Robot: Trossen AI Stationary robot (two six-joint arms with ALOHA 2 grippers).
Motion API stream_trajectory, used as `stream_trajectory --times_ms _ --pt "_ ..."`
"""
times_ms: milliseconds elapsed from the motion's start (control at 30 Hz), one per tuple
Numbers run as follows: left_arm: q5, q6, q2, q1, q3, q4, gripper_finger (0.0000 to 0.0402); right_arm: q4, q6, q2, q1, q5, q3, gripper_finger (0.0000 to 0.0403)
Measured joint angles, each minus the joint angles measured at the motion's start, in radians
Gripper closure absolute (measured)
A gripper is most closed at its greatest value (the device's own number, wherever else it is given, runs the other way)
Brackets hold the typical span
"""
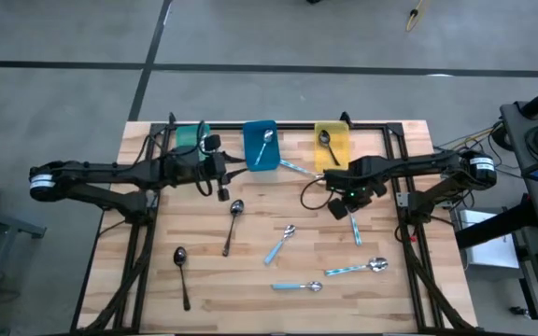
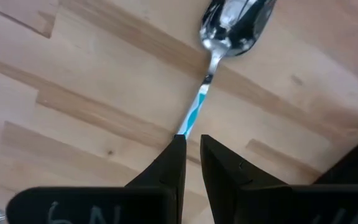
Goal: Sort silverware by color (type)
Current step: Put the white-blue spoon into the blue bin
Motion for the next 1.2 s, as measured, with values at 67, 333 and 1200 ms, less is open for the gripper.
stream_trajectory --times_ms 67,333,1200 --pt "0.0 -0.002 0.0 0.0 0.004 -0.018 0.0313 -0.001 0.016 0.0 -0.004 -0.016 0.0 0.0357" --pt "0.0 -0.021 0.0 0.0 0.006 -0.061 0.0313 0.0 0.081 0.012 -0.003 0.056 -0.003 0.0283" --pt "0.0 -0.022 0.0 0.0 0.006 -0.134 0.0313 0.25 0.153 0.09 -0.003 0.104 -0.221 0.0279"
